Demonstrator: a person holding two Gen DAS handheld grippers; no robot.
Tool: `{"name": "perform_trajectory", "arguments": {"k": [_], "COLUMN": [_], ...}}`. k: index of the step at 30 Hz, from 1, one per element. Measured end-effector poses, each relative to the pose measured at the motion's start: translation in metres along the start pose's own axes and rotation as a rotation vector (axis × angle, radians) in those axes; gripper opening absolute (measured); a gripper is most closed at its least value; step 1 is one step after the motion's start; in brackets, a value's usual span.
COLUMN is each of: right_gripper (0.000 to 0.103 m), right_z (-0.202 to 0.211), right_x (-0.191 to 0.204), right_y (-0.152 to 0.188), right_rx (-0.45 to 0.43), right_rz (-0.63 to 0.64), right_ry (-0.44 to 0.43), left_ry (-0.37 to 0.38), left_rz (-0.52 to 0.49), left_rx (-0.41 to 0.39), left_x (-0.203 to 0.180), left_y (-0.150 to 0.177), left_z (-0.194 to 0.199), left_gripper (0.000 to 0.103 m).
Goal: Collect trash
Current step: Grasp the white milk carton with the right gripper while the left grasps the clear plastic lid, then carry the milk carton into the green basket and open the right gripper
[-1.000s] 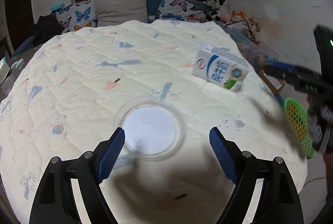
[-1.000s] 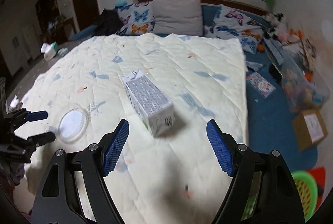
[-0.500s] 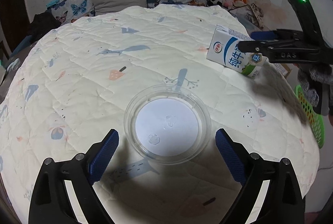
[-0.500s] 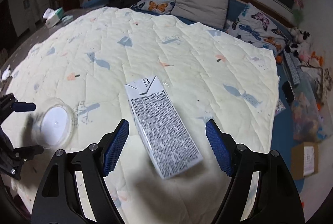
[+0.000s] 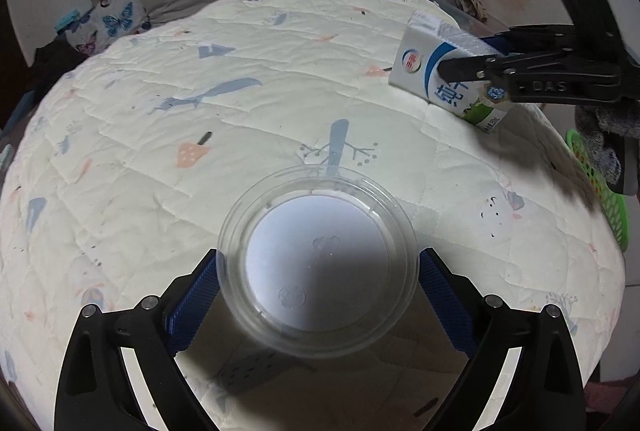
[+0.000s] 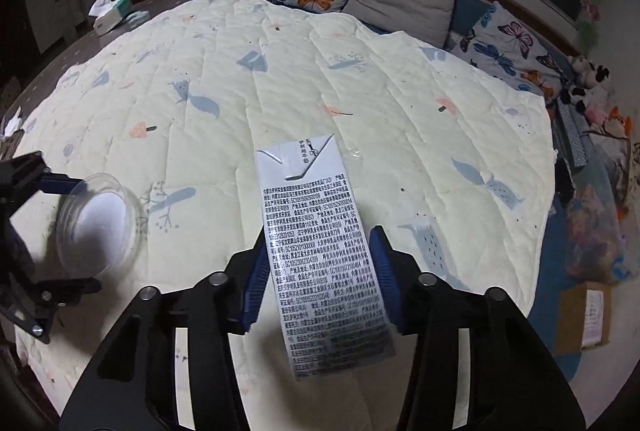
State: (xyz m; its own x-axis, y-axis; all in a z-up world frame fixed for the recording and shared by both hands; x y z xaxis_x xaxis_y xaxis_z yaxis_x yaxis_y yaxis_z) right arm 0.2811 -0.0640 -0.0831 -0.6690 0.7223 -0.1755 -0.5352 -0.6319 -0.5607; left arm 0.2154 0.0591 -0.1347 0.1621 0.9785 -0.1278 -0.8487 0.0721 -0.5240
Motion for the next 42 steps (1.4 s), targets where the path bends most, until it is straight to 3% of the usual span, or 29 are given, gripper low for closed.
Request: {"name": "perform_trajectory", "arguments": {"k": [9, 20, 27, 38, 42], "right_gripper": [0.044, 0.044, 0.044, 0.044, 0.044], "right_z": [0.036, 0.099, 0.14, 0.178, 0.183], "right_x": [-0.004, -0.013, -0.039, -0.101, -0.126], "right_y": [0.015, 0.054, 0.113, 0.245, 0.287], "right_rx": [-0.066, -0.136, -0.132, 0.006, 0.047], "right_rz": [-0.087, -0.18, -0.285, -0.47, -0.554], "right_ry": [-0.019, 0.019, 0.116, 0.352, 0.399], "left_ry": [-0.003, 0.027, 0.089, 0.181, 0.199], "left_rz": [-0.012, -0.009, -0.083, -0.187, -0.216], "left_rx": [-0.003, -0.095, -0.13, -0.136, -0.129], "left_x": [-0.004, -0.034, -0.084, -0.167, -0.193], "left_y": [-0.005, -0.013, -0.021, -0.034, -0.038], "left_z": [-0.007, 0.021, 0.035, 0.034, 0.031], "left_gripper": [0.091, 0.09, 0.09, 0.09, 0.09]}}
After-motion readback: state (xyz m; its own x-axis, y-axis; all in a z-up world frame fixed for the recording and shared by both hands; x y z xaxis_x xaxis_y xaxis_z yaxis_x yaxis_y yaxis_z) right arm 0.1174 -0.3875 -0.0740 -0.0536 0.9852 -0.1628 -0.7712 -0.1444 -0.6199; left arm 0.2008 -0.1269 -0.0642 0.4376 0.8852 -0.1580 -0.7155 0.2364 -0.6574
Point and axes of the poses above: each gripper's, at about its wrist camera, not at the fingertips, and z roughly against the way its jaws point, x to its left, y to its underside, the point moved 4 cm from there along -z, roughly the way its jaws point, and after that the axes turned 8 degrees about z, right-handed, at the moved point
